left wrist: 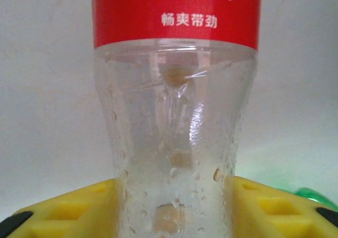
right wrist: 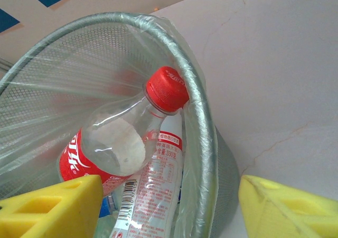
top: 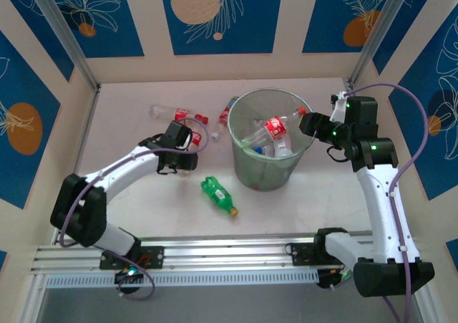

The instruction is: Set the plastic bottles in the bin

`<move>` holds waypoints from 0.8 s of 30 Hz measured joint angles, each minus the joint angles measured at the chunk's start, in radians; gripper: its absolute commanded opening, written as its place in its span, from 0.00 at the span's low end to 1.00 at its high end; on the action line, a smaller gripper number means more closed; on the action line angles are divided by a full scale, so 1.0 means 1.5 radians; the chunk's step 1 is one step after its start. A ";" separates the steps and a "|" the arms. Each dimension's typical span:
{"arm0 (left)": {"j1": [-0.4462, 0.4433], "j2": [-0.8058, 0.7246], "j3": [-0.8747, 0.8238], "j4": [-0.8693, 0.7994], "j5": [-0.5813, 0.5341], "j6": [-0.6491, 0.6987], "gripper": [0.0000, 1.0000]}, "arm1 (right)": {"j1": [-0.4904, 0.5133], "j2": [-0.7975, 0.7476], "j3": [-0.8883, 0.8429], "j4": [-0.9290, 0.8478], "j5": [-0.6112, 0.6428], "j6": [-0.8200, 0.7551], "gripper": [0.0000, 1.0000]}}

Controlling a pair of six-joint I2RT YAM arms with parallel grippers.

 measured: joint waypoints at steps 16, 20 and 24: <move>0.000 -0.162 0.328 -0.064 0.064 0.248 0.20 | 0.000 -0.001 -0.010 0.003 -0.006 0.003 0.69; -0.004 -0.128 0.416 -0.055 0.146 0.280 0.15 | 0.000 -0.001 -0.011 0.005 -0.018 0.011 0.58; -0.038 -0.059 0.502 -0.052 0.194 0.319 0.07 | 0.000 -0.001 -0.011 0.004 -0.017 0.020 0.50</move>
